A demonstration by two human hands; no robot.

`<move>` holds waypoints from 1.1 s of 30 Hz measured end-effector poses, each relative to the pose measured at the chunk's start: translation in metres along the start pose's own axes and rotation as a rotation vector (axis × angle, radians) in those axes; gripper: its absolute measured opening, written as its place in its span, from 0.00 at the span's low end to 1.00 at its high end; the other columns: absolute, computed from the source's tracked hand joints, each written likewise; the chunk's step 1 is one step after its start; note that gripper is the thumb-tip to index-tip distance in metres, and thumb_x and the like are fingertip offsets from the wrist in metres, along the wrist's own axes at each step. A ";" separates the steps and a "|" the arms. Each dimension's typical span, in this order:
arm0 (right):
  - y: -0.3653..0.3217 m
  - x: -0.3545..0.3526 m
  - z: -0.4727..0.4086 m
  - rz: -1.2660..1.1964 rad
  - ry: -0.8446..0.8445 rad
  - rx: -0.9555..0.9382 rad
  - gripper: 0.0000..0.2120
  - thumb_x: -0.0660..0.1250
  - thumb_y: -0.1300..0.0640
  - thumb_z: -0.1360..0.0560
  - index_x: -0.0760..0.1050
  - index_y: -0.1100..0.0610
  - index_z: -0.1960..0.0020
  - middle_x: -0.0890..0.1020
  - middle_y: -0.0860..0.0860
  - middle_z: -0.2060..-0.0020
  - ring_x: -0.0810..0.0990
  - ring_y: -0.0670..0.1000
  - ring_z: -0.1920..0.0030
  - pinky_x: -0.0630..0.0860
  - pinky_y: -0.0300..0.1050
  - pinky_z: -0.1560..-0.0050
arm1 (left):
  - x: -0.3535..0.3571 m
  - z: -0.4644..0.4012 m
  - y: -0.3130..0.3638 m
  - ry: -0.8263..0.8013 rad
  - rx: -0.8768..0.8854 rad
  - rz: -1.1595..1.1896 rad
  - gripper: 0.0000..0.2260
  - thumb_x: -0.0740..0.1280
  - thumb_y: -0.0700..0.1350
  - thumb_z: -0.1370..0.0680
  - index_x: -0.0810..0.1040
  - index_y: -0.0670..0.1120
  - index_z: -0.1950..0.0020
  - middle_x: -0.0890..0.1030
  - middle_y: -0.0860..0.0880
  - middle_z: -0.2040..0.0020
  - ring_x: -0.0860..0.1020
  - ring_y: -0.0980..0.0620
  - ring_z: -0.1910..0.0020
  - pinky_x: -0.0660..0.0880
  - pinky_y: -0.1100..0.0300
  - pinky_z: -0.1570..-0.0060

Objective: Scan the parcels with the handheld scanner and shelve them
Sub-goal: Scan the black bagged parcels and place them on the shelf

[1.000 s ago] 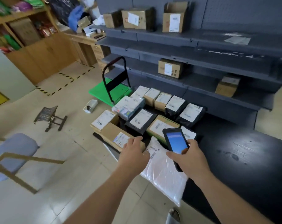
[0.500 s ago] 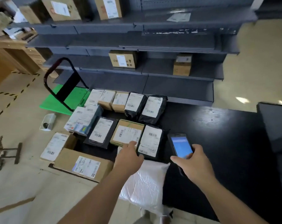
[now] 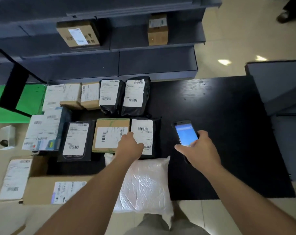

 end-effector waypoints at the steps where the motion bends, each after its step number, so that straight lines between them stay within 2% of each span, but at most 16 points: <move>1: 0.001 0.002 -0.003 0.005 0.006 0.010 0.43 0.78 0.37 0.34 0.63 0.53 0.27 0.78 0.50 0.46 0.81 0.52 0.54 0.82 0.52 0.58 | 0.002 -0.007 0.000 0.002 0.001 -0.008 0.30 0.67 0.50 0.19 0.63 0.45 0.19 0.69 0.43 0.25 0.73 0.41 0.30 0.74 0.46 0.34; 4: 0.005 0.008 -0.011 0.007 0.017 0.030 0.43 0.78 0.37 0.34 0.64 0.52 0.28 0.78 0.50 0.47 0.81 0.52 0.53 0.83 0.52 0.57 | 0.006 -0.026 -0.001 0.011 -0.020 -0.028 0.27 0.66 0.49 0.19 0.65 0.43 0.22 0.70 0.42 0.27 0.73 0.40 0.31 0.73 0.46 0.37; 10: 0.010 0.016 -0.019 -0.014 0.027 0.062 0.40 0.80 0.39 0.33 0.64 0.52 0.31 0.77 0.49 0.47 0.80 0.49 0.55 0.80 0.48 0.61 | 0.017 -0.055 0.000 0.031 -0.038 0.000 0.22 0.67 0.48 0.22 0.69 0.43 0.30 0.77 0.43 0.37 0.77 0.39 0.40 0.80 0.41 0.43; 14: 0.014 0.021 -0.022 -0.025 0.028 0.078 0.42 0.80 0.39 0.32 0.64 0.52 0.28 0.77 0.49 0.47 0.79 0.49 0.53 0.78 0.47 0.61 | 0.023 -0.064 0.010 0.025 -0.033 0.036 0.21 0.68 0.48 0.21 0.70 0.42 0.31 0.77 0.42 0.37 0.78 0.39 0.40 0.80 0.42 0.44; 16: 0.016 0.024 -0.023 -0.034 0.025 0.085 0.42 0.80 0.39 0.32 0.63 0.52 0.28 0.77 0.49 0.47 0.79 0.48 0.53 0.78 0.47 0.61 | 0.029 -0.068 0.014 0.007 -0.042 0.032 0.23 0.70 0.51 0.21 0.69 0.41 0.31 0.75 0.42 0.35 0.77 0.39 0.39 0.80 0.43 0.43; 18: 0.019 0.027 -0.023 -0.039 0.024 0.094 0.42 0.80 0.39 0.32 0.64 0.51 0.28 0.76 0.48 0.47 0.79 0.48 0.53 0.78 0.46 0.62 | 0.036 -0.071 0.014 -0.014 -0.070 0.056 0.31 0.72 0.56 0.22 0.66 0.41 0.27 0.72 0.41 0.32 0.75 0.38 0.35 0.78 0.41 0.39; 21: 0.022 0.032 -0.024 -0.039 0.021 0.109 0.42 0.80 0.39 0.33 0.63 0.51 0.28 0.76 0.48 0.47 0.79 0.48 0.53 0.82 0.49 0.58 | 0.054 -0.069 0.003 -0.084 -0.234 0.204 0.46 0.75 0.63 0.26 0.57 0.41 0.20 0.66 0.41 0.24 0.71 0.36 0.28 0.74 0.38 0.33; 23: 0.025 0.036 -0.024 -0.045 0.020 0.129 0.42 0.81 0.39 0.33 0.63 0.51 0.28 0.75 0.48 0.47 0.79 0.48 0.52 0.84 0.53 0.55 | 0.065 -0.063 -0.004 -0.110 -0.352 0.280 0.52 0.77 0.67 0.29 0.55 0.42 0.18 0.62 0.43 0.22 0.68 0.37 0.26 0.72 0.37 0.31; 25: 0.029 0.039 -0.023 -0.055 0.020 0.147 0.44 0.81 0.38 0.33 0.63 0.51 0.26 0.76 0.48 0.46 0.80 0.49 0.52 0.84 0.54 0.53 | 0.073 -0.060 -0.004 -0.103 -0.386 0.306 0.54 0.78 0.68 0.31 0.56 0.42 0.18 0.61 0.44 0.22 0.67 0.38 0.26 0.72 0.37 0.31; 30: 0.037 0.041 -0.020 -0.086 0.023 0.173 0.47 0.81 0.38 0.34 0.62 0.51 0.24 0.77 0.47 0.46 0.81 0.49 0.51 0.84 0.55 0.52 | 0.081 -0.058 0.001 -0.091 -0.435 0.457 0.49 0.82 0.62 0.32 0.61 0.42 0.22 0.64 0.45 0.27 0.72 0.38 0.33 0.78 0.37 0.38; 32: 0.039 0.039 -0.019 -0.088 0.031 0.175 0.46 0.81 0.38 0.35 0.63 0.50 0.24 0.77 0.47 0.47 0.81 0.49 0.51 0.84 0.56 0.52 | 0.078 -0.057 0.002 -0.091 -0.441 0.483 0.47 0.82 0.60 0.31 0.61 0.43 0.24 0.68 0.44 0.28 0.74 0.38 0.35 0.78 0.38 0.40; 33: 0.039 0.038 -0.018 -0.088 0.036 0.176 0.46 0.81 0.38 0.34 0.63 0.50 0.24 0.77 0.47 0.47 0.81 0.49 0.52 0.84 0.56 0.52 | 0.077 -0.056 0.003 -0.094 -0.437 0.508 0.45 0.82 0.59 0.31 0.61 0.43 0.26 0.72 0.45 0.32 0.76 0.40 0.39 0.79 0.40 0.43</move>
Point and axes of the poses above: each hand's wrist, its own z-axis away from the middle knuckle, its own x-axis out of the palm, y = z × x, the point moved 10 cm from there along -z, towards the middle knuckle
